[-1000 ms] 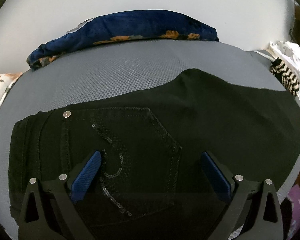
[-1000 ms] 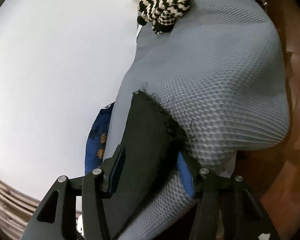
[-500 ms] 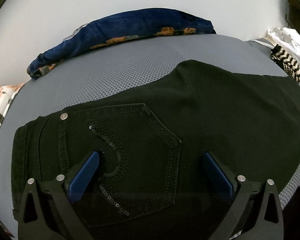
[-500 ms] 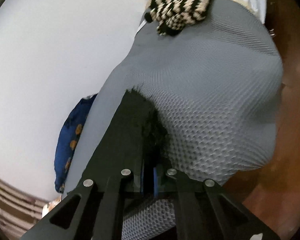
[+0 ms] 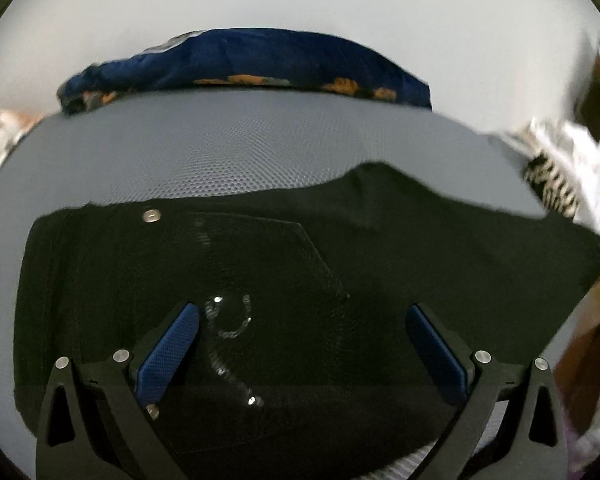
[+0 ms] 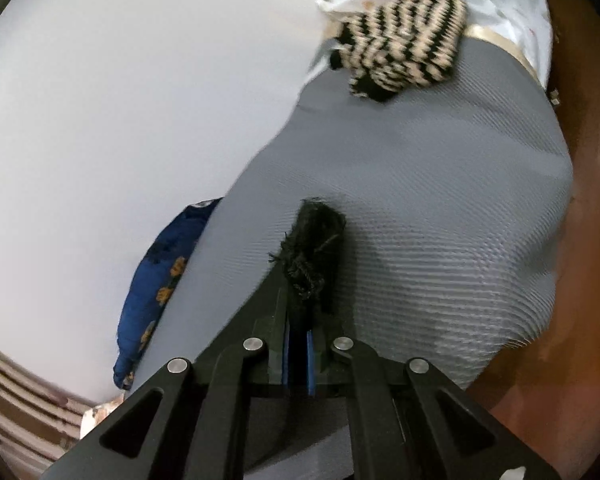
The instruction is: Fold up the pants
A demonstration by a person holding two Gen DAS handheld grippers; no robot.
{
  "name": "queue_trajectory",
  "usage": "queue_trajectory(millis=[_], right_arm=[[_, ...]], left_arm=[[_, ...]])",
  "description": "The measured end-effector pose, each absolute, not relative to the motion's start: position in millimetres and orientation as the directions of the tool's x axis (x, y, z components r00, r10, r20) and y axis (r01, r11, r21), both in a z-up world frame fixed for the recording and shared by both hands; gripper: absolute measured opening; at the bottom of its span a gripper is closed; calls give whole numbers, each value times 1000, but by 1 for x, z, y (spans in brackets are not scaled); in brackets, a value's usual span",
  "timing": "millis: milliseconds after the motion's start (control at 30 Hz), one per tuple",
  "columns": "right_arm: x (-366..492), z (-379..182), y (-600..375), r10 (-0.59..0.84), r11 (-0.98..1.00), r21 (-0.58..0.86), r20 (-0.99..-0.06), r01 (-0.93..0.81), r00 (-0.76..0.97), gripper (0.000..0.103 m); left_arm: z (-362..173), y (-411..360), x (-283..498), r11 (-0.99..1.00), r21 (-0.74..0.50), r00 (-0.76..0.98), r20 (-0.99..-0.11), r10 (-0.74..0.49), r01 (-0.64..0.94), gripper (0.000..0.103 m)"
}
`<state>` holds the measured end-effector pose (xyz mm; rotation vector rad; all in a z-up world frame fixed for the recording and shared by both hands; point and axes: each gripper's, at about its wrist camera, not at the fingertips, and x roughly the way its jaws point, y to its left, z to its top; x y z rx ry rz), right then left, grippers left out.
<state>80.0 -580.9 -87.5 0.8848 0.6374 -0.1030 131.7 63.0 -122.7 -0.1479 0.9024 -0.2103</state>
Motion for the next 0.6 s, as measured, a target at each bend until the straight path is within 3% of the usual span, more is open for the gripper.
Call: queue_trajectory(millis=[133,367,600], right_arm=[[92,-64,-547,222,676,684,-545,275,809,5],[123,-40,-447,407,716,692,-519,91,752,5],[146,-63,-332,590,687,726,-530,-33,609,5]], left_arm=[[-103,80,120,958,-273,639,-722,-267,91,103],[-83,91,103,961,-261,667,-701,-253,90,103],[-95,89,96,963,-249,637,-727,-257,104,103]])
